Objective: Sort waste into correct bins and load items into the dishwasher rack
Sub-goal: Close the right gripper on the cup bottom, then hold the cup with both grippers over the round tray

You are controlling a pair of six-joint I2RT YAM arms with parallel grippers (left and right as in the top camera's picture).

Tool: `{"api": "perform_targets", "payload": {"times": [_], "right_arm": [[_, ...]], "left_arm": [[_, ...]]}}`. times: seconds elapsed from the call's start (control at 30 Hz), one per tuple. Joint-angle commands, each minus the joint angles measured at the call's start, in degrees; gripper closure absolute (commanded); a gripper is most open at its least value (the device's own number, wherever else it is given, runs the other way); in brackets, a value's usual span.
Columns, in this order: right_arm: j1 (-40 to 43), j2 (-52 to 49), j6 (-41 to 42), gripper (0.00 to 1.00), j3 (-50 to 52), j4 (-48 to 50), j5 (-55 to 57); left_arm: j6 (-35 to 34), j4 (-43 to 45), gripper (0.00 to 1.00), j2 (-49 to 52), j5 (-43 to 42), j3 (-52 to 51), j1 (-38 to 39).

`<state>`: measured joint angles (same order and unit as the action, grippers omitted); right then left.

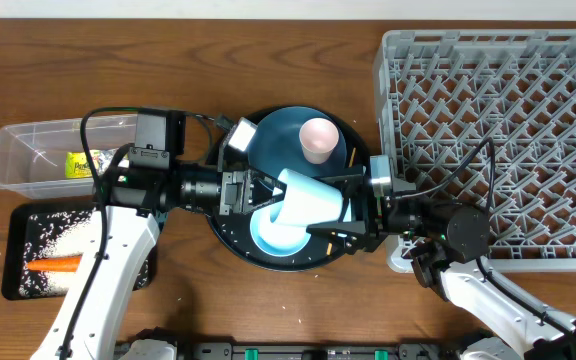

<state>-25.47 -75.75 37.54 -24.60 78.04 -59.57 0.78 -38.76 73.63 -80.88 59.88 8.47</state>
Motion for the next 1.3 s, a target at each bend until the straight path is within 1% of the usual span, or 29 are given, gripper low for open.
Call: {"api": "perform_targets", "payload": {"times": [0.0,0.1,0.3,0.33,0.37,0.47,0.53,0.77,1.0,1.1,1.17,1.23,1.27], "right_arm": [[-0.74,-0.42,-1.4,0.36,-1.11,0.15,0.42],[-0.74,-0.42,-1.38,0.39,-1.14,0.15,1.07],[-0.74,-0.39,-0.96,0.41,-1.14,0.2,0.22],[-0.66,-0.39,-0.72,0.42,-1.14,0.17,0.22],[-0.46,-0.39,-0.09,0.44,-1.14,0.17,0.24],[0.52,-0.39,2.12,0.53,-1.18,0.31,0.7],[0.96,-0.39,2.71,0.54,-1.22,0.37,0.59],[1.16,-0.39,2.69,0.6,-1.22,0.33,0.37],[1.22,-0.39,2.69,0.64,-1.22,0.31,-0.26],[1.57,-0.39,2.71,0.65,-1.22,0.22,-0.68],[1.66,-0.39,2.71,0.65,-1.22,0.09,-0.68],[1.68,-0.39,2.69,0.66,-1.22,-0.09,-0.66],[1.66,-0.39,2.67,0.66,-1.22,-0.17,-0.66]], "left_arm": [[1.11,0.04,0.93,0.11,-1.22,0.17,0.13],[1.11,0.04,0.93,0.11,-1.22,0.17,0.13],[1.11,0.7,0.93,0.11,-0.42,0.17,0.13],[1.11,0.94,0.92,0.11,0.96,0.17,0.13],[1.07,1.14,0.89,0.11,3.3,0.17,0.07],[0.42,1.11,0.87,0.11,11.23,0.17,-0.37],[-0.57,1.22,0.87,0.11,14.32,0.17,-0.48],[-0.87,3.06,0.86,0.11,14.99,0.17,-0.52],[-1.99,2.97,0.86,0.11,20.11,0.17,-0.52],[-2.4,2.93,0.86,0.11,20.09,0.17,-0.52],[-3.85,2.82,0.87,0.11,19.45,0.17,-0.52],[-4.09,3.26,0.87,0.11,15.28,0.17,-0.5],[-4.09,3.85,0.88,0.11,11.91,0.17,-0.5]]}}
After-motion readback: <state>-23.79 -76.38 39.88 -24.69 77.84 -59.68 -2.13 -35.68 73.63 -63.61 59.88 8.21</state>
